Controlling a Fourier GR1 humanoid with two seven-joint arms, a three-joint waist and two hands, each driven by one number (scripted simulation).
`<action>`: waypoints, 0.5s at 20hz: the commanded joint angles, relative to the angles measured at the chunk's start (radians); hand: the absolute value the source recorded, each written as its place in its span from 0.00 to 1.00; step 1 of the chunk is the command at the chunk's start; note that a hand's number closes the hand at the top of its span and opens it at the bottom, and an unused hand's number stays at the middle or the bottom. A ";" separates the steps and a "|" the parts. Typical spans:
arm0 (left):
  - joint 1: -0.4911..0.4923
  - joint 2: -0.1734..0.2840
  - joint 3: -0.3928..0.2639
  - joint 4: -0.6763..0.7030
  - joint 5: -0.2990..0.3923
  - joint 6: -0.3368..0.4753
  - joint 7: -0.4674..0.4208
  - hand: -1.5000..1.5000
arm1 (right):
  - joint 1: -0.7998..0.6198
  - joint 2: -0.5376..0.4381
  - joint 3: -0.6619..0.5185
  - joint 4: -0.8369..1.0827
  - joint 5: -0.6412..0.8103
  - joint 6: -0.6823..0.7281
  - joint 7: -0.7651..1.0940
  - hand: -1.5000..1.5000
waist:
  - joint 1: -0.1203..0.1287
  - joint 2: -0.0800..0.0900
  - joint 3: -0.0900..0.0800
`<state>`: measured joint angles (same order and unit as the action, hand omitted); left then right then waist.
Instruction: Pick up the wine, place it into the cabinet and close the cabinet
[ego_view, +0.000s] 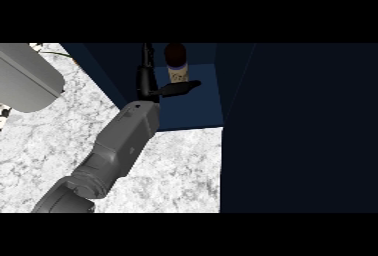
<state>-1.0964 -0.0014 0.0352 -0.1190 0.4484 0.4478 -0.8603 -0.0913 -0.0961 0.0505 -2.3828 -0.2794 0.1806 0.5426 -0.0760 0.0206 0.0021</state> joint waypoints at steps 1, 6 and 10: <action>0.043 0.001 0.009 0.018 0.004 -0.041 -0.022 0.00 | 0.016 -0.004 0.011 -0.087 -0.018 -0.016 0.050 0.00 | 0.006 0.001 -0.004; 0.078 0.001 -0.007 0.019 0.019 -0.091 -0.042 0.00 | 0.006 0.004 0.025 -0.049 -0.014 -0.007 0.027 0.00 | 0.005 -0.002 -0.004; 0.043 0.001 -0.001 -0.009 0.054 -0.099 -0.021 0.00 | -0.014 -0.020 -0.044 -0.031 -0.058 0.004 0.018 0.00 | 0.006 -0.004 -0.003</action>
<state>-1.0887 -0.0020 0.0132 -0.1245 0.4609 0.3718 -0.8655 -0.1115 -0.1044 0.0400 -2.3804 -0.2791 0.1756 0.5549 -0.0750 0.0175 0.0004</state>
